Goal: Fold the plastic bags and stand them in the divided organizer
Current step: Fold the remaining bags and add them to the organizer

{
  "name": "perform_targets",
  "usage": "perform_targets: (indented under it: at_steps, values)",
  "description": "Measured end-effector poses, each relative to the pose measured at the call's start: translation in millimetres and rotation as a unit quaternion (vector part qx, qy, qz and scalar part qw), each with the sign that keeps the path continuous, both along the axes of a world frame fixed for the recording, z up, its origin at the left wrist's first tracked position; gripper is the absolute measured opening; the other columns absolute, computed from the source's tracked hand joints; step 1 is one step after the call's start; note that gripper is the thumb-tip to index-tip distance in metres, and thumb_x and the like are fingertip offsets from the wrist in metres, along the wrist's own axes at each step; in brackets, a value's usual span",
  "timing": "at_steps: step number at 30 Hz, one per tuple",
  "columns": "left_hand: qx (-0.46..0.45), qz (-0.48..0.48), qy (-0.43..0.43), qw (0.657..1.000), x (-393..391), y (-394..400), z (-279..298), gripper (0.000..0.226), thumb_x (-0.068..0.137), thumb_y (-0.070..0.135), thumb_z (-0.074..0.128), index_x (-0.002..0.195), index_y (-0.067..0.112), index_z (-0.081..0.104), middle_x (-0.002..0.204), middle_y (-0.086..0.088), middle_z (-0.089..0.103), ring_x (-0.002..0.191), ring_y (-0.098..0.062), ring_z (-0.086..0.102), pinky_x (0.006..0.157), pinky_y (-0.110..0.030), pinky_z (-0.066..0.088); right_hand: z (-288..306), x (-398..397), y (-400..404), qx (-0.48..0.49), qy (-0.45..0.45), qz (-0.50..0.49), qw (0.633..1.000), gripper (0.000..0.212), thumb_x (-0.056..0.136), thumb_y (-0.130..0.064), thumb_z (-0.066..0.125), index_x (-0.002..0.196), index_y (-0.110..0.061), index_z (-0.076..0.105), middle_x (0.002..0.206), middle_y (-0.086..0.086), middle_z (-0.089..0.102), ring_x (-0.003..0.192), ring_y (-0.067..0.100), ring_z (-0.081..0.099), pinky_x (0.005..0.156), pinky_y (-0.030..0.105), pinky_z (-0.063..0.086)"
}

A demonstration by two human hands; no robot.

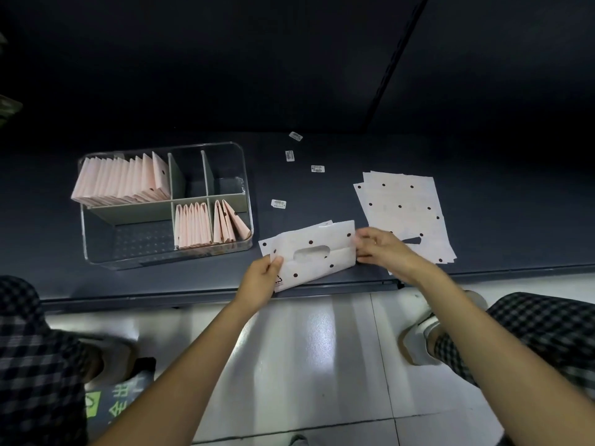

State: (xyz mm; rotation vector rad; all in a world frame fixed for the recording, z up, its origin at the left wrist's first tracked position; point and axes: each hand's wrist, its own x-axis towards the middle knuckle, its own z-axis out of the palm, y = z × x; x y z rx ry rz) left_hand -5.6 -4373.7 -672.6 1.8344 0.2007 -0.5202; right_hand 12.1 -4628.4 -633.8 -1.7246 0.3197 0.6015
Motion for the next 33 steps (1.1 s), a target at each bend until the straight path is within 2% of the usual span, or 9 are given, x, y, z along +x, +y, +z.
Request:
perform_targets:
  at_steps: [5,10,13,15,18,22,26,28,33]
  values:
    - [0.019,0.090,-0.003,0.996,-1.9,-5.8,-3.8,0.024,0.099,0.016,0.045,0.107,-0.004,0.056,0.096,-0.015,0.063,0.087,-0.025,0.058,0.082,-0.032,0.047,-38.5,-2.3,20.8,-0.202,-0.036,-0.020,0.979,0.011,0.087,-0.020,0.066,0.085,-0.009,0.066,0.086,0.006,0.066,0.082,0.018,0.058,0.076,0.026,0.046]
    - [0.206,0.112,-0.209,0.949,-26.2,-18.5,7.5,0.040,0.091,0.013,0.056,0.129,0.010,0.045,0.122,-0.009,0.049,0.112,-0.024,0.047,0.090,-0.038,0.043,-47.2,2.3,33.3,-0.295,-0.053,-0.044,0.953,0.018,0.087,-0.028,0.065,0.086,-0.011,0.068,0.091,0.003,0.067,0.084,0.015,0.057,0.075,0.022,0.039]
    - [0.221,-0.031,-0.326,0.919,-34.8,-18.4,4.5,0.039,0.090,0.008,0.057,0.129,0.007,0.049,0.130,-0.011,0.050,0.123,-0.026,0.043,0.104,-0.040,0.038,-47.5,4.7,37.2,-0.311,-0.050,-0.052,0.948,0.020,0.088,-0.028,0.063,0.086,-0.010,0.068,0.093,0.004,0.068,0.082,0.014,0.054,0.074,0.022,0.038]
    - [0.253,-0.179,-0.338,0.888,-39.7,-15.4,-3.7,0.043,0.095,0.015,0.052,0.136,0.007,0.045,0.146,-0.010,0.040,0.138,-0.027,0.031,0.117,-0.039,0.020,-47.2,5.2,38.7,-0.311,-0.050,-0.053,0.947,0.020,0.089,-0.028,0.062,0.089,-0.008,0.068,0.096,0.006,0.069,0.085,0.017,0.056,0.075,0.022,0.038]
    - [0.348,-0.312,-0.309,0.828,-51.7,-7.3,-24.7,0.063,0.101,0.039,0.034,0.150,0.012,0.006,0.158,-0.001,-0.002,0.147,-0.018,-0.003,0.116,-0.029,-0.013,-45.6,4.6,39.0,-0.313,-0.048,-0.049,0.947,0.021,0.089,-0.027,0.062,0.092,-0.007,0.068,0.099,0.008,0.069,0.094,0.023,0.060,0.076,0.022,0.040]
    - [0.415,-0.359,-0.284,0.786,-57.4,0.7,-37.7,0.074,0.098,0.052,0.025,0.143,0.015,-0.020,0.155,-0.001,-0.020,0.139,-0.016,-0.025,0.113,-0.032,-0.021,-40.4,-1.7,41.0,-0.317,-0.047,-0.045,0.946,0.019,0.088,-0.024,0.063,0.099,-0.009,0.065,0.099,0.008,0.068,0.097,0.025,0.060,0.078,0.025,0.043]
    - [0.442,-0.367,-0.275,0.771,-59.0,-1.1,-38.5,0.077,0.098,0.055,0.023,0.140,0.014,-0.027,0.151,-0.002,-0.028,0.136,-0.017,-0.031,0.112,-0.033,-0.023,-34.1,-29.3,58.9,-0.466,-0.241,0.010,0.851,0.029,0.088,-0.016,0.060,0.116,-0.006,0.058,0.111,0.015,0.061,0.103,0.034,0.054,0.088,0.038,0.044]
    - [0.443,-0.368,-0.264,0.774,-59.3,-2.4,-38.2,0.078,0.097,0.054,0.024,0.140,0.013,-0.027,0.151,-0.002,-0.029,0.137,-0.018,-0.031,0.113,-0.034,-0.021,-36.3,-44.9,72.9,-0.437,-0.352,0.122,0.818,0.035,0.090,-0.016,0.058,0.123,-0.005,0.058,0.126,0.016,0.058,0.117,0.035,0.053,0.101,0.042,0.041]
    - [0.431,-0.368,-0.263,0.781,-58.4,-1.5,-35.7,0.075,0.098,0.053,0.023,0.141,0.013,-0.025,0.153,-0.003,-0.026,0.138,-0.017,-0.029,0.114,-0.033,-0.020,-61.7,-76.3,63.9,-0.477,-0.298,0.383,0.733,0.064,0.100,-0.046,0.027,0.150,-0.014,0.001,0.158,-0.002,-0.006,0.146,0.017,-0.008,0.119,0.034,-0.008]
